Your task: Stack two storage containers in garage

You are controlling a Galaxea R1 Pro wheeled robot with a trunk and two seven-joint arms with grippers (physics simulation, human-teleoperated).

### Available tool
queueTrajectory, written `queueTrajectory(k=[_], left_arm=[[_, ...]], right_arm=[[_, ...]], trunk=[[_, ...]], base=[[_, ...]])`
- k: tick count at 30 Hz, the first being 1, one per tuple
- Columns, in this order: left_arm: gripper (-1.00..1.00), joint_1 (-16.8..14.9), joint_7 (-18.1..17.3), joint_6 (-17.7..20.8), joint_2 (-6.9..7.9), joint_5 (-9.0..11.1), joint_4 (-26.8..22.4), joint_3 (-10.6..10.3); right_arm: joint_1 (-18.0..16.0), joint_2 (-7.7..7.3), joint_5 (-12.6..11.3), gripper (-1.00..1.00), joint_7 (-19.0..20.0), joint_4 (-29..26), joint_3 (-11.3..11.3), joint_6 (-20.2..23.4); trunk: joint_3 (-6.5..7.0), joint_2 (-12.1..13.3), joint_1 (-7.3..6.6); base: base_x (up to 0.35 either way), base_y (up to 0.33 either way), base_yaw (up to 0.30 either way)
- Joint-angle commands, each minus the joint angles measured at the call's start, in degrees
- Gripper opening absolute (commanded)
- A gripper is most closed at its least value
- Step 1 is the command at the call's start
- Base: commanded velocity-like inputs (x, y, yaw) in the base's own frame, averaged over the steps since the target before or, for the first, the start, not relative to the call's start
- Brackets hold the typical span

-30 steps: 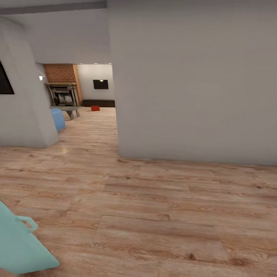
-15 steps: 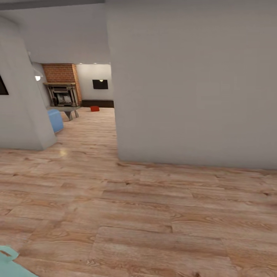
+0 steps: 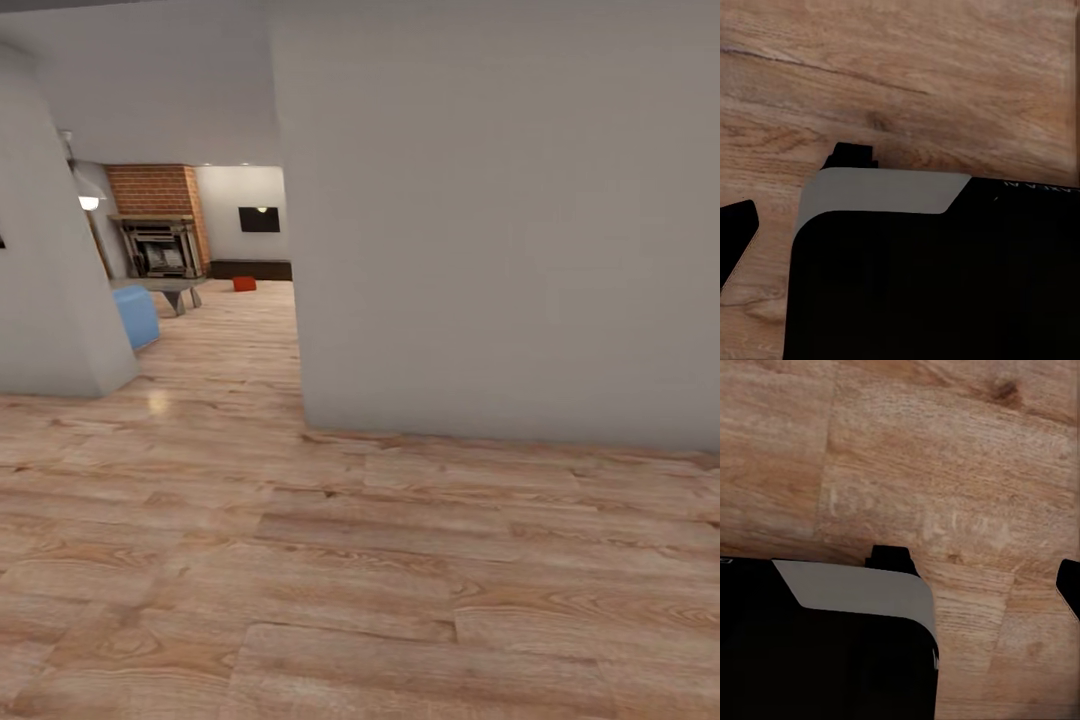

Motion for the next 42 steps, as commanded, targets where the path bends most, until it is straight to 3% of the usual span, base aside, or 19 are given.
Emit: queueTrajectory(k=[1,11,15,18,26,42], left_arm=[[1.00,-0.04,0.11,-0.12,-0.02,0.46,0.04,-0.01],[1.00,-0.03,0.11,-0.16,-0.02,0.47,0.04,0.02],[1.00,-0.03,0.11,-0.14,-0.02,0.46,0.04,0.02],[1.00,-0.05,0.11,-0.14,0.00,0.46,0.04,0.01],[1.00,-0.02,0.09,-0.16,-0.02,0.46,0.04,0.00],[1.00,-0.05,0.09,-0.20,-0.10,0.46,0.04,-0.03]], right_arm=[[-0.06,0.02,-0.58,1.00,-0.03,0.18,0.48,-0.33],[-0.06,0.10,-0.58,1.00,0.86,0.18,0.48,-0.29],[-0.06,-0.36,-0.86,1.00,6.92,0.18,0.43,-0.18],[-0.06,-0.46,-0.88,1.00,8.67,0.18,0.34,-0.10],[-0.06,-0.50,-0.84,1.00,8.79,0.18,0.31,-0.29],[-0.06,-0.58,-0.84,1.00,8.76,0.18,0.22,-0.33]], trunk=[[-0.06,-0.03,0.03],[-0.06,-0.03,0.03],[-0.06,-0.03,0.03],[-0.06,-0.03,0.03],[-0.06,-0.03,0.03],[-0.06,-0.03,0.03]], base=[[0.323,0.000,0.000],[0.323,0.000,0.000],[0.323,0.000,0.000],[0.323,0.000,0.000],[0.323,0.000,0.067],[0.323,0.000,0.267]])
